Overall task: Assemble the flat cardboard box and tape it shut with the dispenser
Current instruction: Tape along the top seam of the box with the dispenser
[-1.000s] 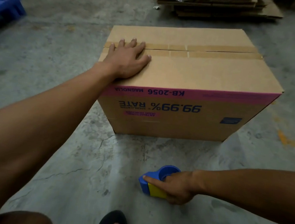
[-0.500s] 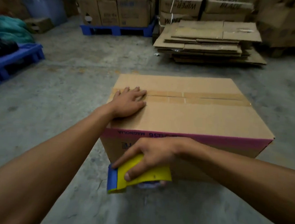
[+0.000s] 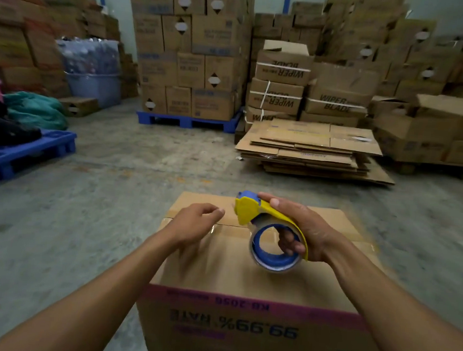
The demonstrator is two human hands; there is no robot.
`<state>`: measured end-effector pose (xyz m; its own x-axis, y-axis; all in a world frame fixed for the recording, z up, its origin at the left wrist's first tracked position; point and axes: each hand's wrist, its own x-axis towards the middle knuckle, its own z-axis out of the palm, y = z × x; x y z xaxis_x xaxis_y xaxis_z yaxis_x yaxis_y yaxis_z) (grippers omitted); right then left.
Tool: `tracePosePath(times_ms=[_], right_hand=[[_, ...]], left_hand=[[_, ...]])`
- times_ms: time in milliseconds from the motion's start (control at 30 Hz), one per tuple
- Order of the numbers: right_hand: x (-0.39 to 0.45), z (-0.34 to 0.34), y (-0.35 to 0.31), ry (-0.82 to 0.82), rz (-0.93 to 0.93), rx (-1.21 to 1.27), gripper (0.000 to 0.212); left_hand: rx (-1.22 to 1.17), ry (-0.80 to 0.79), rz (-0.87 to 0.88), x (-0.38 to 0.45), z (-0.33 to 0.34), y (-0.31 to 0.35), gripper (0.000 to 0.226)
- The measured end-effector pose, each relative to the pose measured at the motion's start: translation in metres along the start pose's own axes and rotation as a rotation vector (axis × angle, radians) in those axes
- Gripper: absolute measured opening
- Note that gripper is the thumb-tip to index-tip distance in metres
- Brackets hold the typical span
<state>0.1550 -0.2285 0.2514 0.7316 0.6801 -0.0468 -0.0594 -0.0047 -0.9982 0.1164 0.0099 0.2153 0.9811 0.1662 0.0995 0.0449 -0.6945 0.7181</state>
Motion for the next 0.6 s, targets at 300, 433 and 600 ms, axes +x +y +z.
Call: tracePosePath(times_ms=[300,433,600], right_hand=[[-0.003,-0.023,0.015,0.05,0.004,0.232,0.04],[-0.002,-0.03,0.018,0.06,0.011,0.232,0.039],[-0.003,-0.032,0.018,0.041,0.016,0.171,0.035]], left_hand=[[-0.402,-0.31,-0.374,-0.01,-0.019,0.065,0.077],[-0.512,-0.398,-0.466,-0.011,-0.013,0.07,0.059],[-0.66,-0.436,-0.538,-0.012,-0.006,0.072,0.043]])
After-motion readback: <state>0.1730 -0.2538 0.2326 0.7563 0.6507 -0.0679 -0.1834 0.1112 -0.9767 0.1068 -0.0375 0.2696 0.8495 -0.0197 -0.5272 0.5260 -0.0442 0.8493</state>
